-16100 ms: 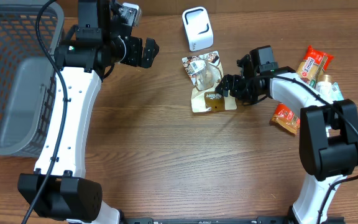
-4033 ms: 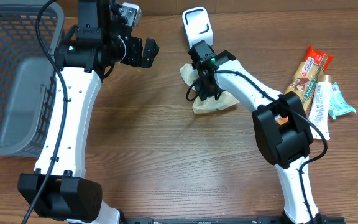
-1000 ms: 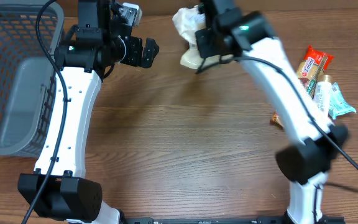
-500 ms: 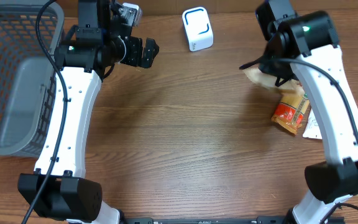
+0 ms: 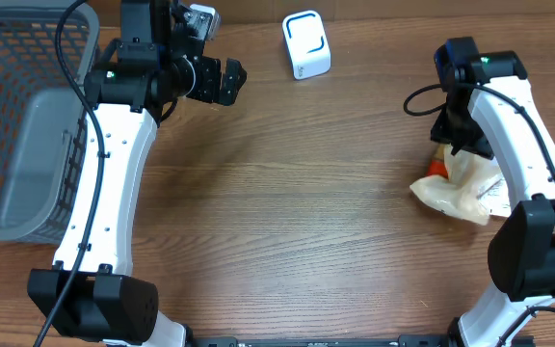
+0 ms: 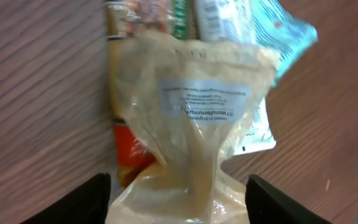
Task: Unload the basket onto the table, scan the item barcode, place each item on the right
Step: 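Carry the rice pouch right and release it beside the spaghetti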
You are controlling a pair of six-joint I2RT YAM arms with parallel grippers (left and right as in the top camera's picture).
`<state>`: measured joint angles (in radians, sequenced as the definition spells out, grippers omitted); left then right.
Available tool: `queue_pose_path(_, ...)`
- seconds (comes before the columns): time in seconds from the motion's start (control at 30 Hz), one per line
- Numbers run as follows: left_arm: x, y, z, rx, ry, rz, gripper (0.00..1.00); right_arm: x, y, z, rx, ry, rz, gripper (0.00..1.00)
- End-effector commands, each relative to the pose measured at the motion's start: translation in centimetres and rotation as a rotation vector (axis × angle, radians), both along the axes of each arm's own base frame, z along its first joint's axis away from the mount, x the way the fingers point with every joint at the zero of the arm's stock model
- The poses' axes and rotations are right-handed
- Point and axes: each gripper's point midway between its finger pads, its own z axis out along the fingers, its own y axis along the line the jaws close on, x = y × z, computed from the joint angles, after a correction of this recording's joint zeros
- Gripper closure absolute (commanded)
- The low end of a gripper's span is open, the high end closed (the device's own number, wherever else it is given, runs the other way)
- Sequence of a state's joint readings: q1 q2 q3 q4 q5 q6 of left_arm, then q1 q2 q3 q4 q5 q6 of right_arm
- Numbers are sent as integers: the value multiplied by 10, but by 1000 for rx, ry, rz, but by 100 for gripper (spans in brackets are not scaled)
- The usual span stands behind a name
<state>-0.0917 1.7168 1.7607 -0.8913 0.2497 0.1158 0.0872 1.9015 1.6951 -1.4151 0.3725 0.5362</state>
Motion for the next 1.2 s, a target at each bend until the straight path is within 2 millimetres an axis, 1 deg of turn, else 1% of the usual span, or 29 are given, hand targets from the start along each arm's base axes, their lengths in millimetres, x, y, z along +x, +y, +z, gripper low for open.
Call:
queue_pose_path(0.0, -2, -4, 11, 8, -32, -22, 0, 25, 27, 55, 118, -139, 158, 27)
queue_pose_path(0.07, -2, -4, 11, 8, -32, -22, 0, 31, 42, 87, 171, -211, 234, 25)
queue_pose_path(0.1, -2, -4, 11, 8, -32, -22, 0, 31, 50, 108, 195, -255, 274, 25)
queue_pose_path(0.2, -2, -4, 11, 8, -32, -22, 0, 20, 73, 169, 250, -383, 377, 24)
queue_pose_path(0.3, -2, -4, 11, 8, -32, -22, 1, -5, 98, 224, 301, -506, 461, 24)
queue_pose_path(0.33, -2, -3, 11, 8, -32, -22, 0, -18, 108, 242, 315, -549, 494, 16)
queue_pose_path(0.37, -2, -4, 11, 8, -32, -22, 0, -31, 116, 259, 327, -588, 531, 0)
queue_pose_path(0.43, -2, -4, 11, 8, -32, -22, 0, -57, 130, 285, 351, -655, 600, 0)
queue_pose_path(0.47, -2, -3, 11, 8, -32, -22, 0, -69, 135, 294, 364, -678, 627, 0)
queue_pose_path(0.5, -2, -4, 11, 8, -32, -22, 0, -81, 142, 301, 388, -699, 651, 0)
queue_pose_path(0.6, -2, -4, 11, 8, -32, -22, 0, -126, 173, 322, 589, -733, 721, 0)
queue_pose_path(0.63, -2, -4, 11, 8, -32, -22, 0, -142, 183, 329, 654, -736, 771, 0)
queue_pose_path(0.7, -2, -4, 11, 8, -32, -22, 0, -161, 189, 336, 714, -743, 823, 0)
queue_pose_path(0.77, -2, -3, 11, 8, -32, -22, 0, -171, 187, 342, 725, -762, 840, 0)
queue_pose_path(0.83, -2, -4, 11, 8, -32, -22, 0, -180, 182, 348, 706, -793, 885, 0)
queue_pose_path(0.9, -2, -4, 11, 8, -32, -22, 0, -185, 178, 352, 710, -811, 888, 0)
queue_pose_path(1.0, -2, -3, 11, 8, -32, -22, 0, -187, 173, 354, 674, -833, 904, 0)
queue_pose_path(1.07, -2, -4, 11, 8, -32, -22, 0, -180, 164, 353, 603, -849, 894, 0)
queue_pose_path(1.1, -2, -4, 11, 8, -32, -22, 0, -173, 158, 350, 555, -850, 866, 0)
queue_pose_path(1.17, -2, -4, 11, 8, -32, -22, 0, -161, 152, 345, 499, -850, 828, 0)
